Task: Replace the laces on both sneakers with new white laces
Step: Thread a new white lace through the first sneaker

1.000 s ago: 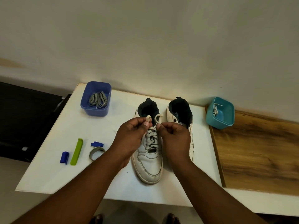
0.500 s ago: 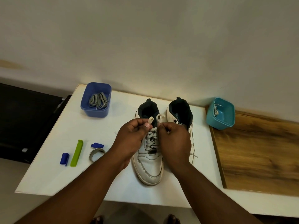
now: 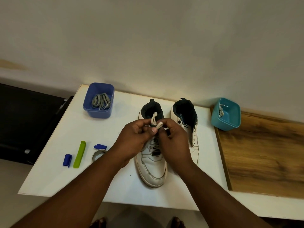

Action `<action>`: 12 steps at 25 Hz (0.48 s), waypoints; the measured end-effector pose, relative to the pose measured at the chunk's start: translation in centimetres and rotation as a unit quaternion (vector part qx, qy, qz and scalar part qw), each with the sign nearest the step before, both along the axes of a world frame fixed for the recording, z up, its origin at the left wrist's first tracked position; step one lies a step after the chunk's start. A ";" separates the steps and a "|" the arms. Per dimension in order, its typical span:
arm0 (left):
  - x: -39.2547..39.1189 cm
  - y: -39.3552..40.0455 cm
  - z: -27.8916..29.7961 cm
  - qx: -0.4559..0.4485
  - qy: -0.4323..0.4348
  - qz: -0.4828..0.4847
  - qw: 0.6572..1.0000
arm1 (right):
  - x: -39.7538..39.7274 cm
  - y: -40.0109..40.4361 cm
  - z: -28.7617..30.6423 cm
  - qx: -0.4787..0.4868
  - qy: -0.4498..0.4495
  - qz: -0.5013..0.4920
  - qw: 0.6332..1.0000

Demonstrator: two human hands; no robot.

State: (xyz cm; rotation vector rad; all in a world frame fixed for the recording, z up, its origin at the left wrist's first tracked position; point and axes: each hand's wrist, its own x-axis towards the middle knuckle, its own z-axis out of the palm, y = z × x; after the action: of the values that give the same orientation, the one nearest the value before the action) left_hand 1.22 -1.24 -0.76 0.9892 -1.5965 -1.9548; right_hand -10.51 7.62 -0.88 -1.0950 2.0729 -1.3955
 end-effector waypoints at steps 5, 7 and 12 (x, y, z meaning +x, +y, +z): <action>-0.4 0.6 0.0 -0.056 0.005 0.063 0.996 | -1.3 0.8 0.1 0.021 0.079 0.072 0.994; -0.5 0.7 0.0 -0.075 -0.013 0.087 0.993 | -0.9 0.9 0.0 0.010 0.071 0.025 0.997; -0.6 0.6 0.0 -0.132 -0.063 0.103 0.984 | -0.3 0.9 -0.1 0.007 0.133 -0.010 0.991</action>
State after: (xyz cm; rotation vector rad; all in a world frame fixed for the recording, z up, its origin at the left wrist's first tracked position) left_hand 0.59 -0.62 -0.76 1.1346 -1.6911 -1.5256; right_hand -10.85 8.52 -0.99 -1.3194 2.2780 -1.3022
